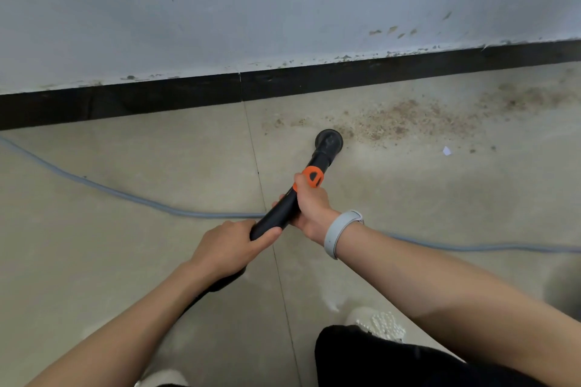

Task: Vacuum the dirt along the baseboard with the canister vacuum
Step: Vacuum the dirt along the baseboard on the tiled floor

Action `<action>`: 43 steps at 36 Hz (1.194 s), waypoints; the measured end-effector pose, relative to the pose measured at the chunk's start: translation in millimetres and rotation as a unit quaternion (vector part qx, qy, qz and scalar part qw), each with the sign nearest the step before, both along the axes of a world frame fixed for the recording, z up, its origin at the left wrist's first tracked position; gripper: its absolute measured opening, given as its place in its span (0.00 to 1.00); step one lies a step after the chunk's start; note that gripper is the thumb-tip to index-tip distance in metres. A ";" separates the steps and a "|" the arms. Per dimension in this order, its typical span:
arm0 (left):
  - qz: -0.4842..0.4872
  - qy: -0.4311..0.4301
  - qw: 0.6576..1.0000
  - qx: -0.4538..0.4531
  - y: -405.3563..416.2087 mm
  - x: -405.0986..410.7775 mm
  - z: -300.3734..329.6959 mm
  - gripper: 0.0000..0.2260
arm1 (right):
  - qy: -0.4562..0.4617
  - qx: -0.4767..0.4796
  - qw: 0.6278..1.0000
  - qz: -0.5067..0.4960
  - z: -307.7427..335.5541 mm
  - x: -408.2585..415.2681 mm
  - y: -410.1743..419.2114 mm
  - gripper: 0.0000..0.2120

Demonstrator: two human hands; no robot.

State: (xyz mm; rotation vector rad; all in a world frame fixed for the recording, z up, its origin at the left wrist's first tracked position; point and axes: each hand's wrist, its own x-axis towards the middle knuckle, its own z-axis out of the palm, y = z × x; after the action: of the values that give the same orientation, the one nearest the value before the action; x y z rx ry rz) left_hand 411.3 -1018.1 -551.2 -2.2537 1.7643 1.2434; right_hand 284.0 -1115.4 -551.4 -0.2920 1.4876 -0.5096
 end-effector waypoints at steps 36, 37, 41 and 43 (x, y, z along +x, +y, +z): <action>0.199 -0.012 0.980 -0.016 24.5 58.3 -3.3 0.26 | -0.018 -0.062 0.979 0.191 0.1 101.0 -7.9 0.08; 0.195 -0.012 0.981 -0.017 18.8 59.3 -2.2 0.26 | -0.013 -0.065 0.980 0.189 0.4 101.7 -12.3 0.08; 0.180 -0.008 0.983 -0.022 -5.5 60.0 3.1 0.26 | -0.010 -0.069 0.984 0.164 8.3 100.6 -30.2 0.10; 0.170 -0.007 0.985 -0.023 -14.1 58.1 5.6 0.26 | -0.006 -0.070 0.986 0.150 11.0 97.5 -36.2 0.10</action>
State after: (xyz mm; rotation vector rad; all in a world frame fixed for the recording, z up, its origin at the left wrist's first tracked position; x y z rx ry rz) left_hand 469.3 -1032.2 -545.7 -2.6671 1.4594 1.2379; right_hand 381.5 -1151.6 -540.5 -0.6115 1.3672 -0.3720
